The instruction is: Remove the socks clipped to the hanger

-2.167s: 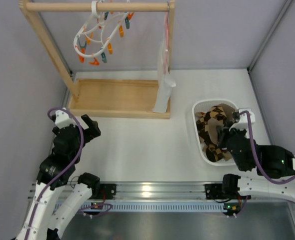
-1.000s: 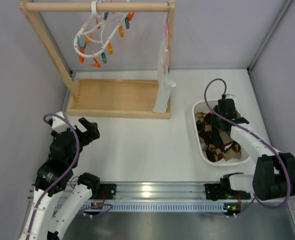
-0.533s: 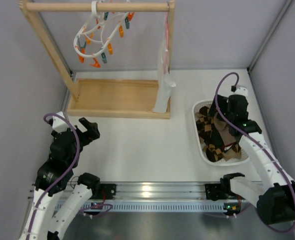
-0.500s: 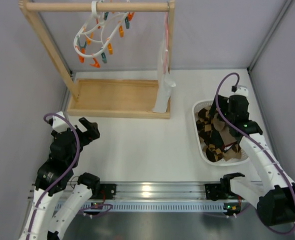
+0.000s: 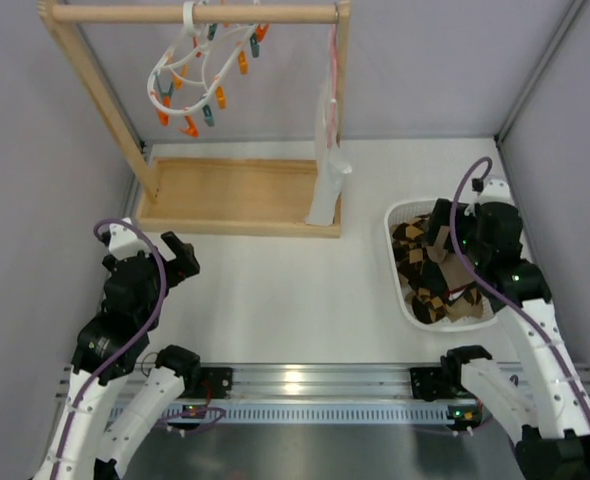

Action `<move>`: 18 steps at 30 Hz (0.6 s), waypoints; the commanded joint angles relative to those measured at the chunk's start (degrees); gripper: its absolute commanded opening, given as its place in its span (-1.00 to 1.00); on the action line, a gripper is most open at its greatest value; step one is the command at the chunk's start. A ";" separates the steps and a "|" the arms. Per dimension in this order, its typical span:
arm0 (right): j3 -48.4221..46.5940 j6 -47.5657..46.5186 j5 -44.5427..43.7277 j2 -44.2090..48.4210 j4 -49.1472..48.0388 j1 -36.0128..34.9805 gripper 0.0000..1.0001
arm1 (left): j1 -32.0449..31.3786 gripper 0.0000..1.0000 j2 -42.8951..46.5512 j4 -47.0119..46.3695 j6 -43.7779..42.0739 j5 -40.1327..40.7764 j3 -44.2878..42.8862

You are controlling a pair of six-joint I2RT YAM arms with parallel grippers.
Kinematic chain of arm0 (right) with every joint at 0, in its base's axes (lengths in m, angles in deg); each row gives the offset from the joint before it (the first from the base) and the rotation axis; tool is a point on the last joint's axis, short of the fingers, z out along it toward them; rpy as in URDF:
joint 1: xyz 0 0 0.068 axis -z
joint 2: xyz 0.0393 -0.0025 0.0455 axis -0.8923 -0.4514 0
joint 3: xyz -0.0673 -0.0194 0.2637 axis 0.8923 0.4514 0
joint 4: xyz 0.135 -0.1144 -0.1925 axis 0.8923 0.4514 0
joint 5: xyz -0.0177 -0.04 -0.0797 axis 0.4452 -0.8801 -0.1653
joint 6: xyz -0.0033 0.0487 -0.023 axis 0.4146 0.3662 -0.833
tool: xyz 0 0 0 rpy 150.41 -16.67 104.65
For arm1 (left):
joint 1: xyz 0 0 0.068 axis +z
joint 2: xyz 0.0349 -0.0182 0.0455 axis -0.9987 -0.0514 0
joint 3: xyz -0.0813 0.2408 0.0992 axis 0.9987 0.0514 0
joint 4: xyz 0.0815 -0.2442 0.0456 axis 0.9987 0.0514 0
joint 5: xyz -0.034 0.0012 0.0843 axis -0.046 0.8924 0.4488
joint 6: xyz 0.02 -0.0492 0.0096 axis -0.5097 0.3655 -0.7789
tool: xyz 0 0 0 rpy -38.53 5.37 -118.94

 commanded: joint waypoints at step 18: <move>-8.52 -9.52 -16.70 23.68 16.45 -9.76 0.99 | 4.55 0.97 -8.84 -8.47 -11.01 -8.98 1.90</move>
